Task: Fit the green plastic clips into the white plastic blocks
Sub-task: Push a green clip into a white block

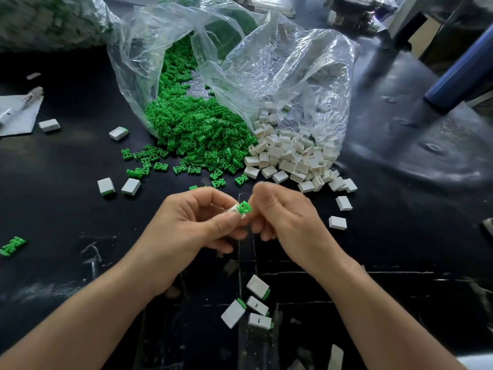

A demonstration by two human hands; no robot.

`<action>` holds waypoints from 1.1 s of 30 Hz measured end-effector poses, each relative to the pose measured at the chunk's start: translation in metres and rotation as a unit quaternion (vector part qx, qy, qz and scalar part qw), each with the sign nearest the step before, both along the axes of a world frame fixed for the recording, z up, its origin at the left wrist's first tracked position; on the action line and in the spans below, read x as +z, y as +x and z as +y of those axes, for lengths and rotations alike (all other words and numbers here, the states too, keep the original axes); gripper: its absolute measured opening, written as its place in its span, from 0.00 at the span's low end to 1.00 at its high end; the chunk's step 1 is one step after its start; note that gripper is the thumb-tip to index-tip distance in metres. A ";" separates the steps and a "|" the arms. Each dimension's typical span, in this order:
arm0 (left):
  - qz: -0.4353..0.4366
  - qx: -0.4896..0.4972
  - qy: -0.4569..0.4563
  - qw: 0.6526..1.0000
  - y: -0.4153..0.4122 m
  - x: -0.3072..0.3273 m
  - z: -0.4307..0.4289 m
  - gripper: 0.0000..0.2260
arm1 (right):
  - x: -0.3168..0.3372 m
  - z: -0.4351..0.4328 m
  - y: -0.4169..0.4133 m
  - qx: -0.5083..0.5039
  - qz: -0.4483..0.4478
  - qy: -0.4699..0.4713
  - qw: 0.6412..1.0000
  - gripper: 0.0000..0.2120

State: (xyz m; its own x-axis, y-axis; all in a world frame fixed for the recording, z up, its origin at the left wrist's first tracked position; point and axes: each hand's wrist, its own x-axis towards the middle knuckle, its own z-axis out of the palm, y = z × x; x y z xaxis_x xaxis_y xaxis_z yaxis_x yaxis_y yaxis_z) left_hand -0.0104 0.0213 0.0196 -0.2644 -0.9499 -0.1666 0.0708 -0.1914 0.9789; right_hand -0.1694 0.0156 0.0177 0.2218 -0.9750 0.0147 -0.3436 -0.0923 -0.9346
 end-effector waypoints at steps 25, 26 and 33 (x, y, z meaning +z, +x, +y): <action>0.073 -0.017 -0.025 0.997 -0.005 0.000 0.005 0.11 | 0.000 0.010 0.018 0.105 -0.163 0.269 0.943 0.36; 0.071 -0.015 -0.025 0.997 -0.005 0.000 0.005 0.12 | 0.000 0.010 0.018 0.102 -0.166 0.267 0.944 0.35; 0.073 -0.016 -0.018 0.997 -0.003 0.003 0.003 0.10 | 0.002 0.006 0.017 0.121 -0.212 0.280 0.929 0.30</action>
State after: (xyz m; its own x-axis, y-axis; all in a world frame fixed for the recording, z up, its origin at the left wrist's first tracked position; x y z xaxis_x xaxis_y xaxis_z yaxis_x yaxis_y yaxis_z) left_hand -0.0137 0.0246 0.0223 -0.3138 -0.9453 -0.0896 0.2068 -0.1602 0.9652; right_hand -0.1522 0.0216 0.0201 0.5247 -0.7785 -0.3443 0.0327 0.4225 -0.9057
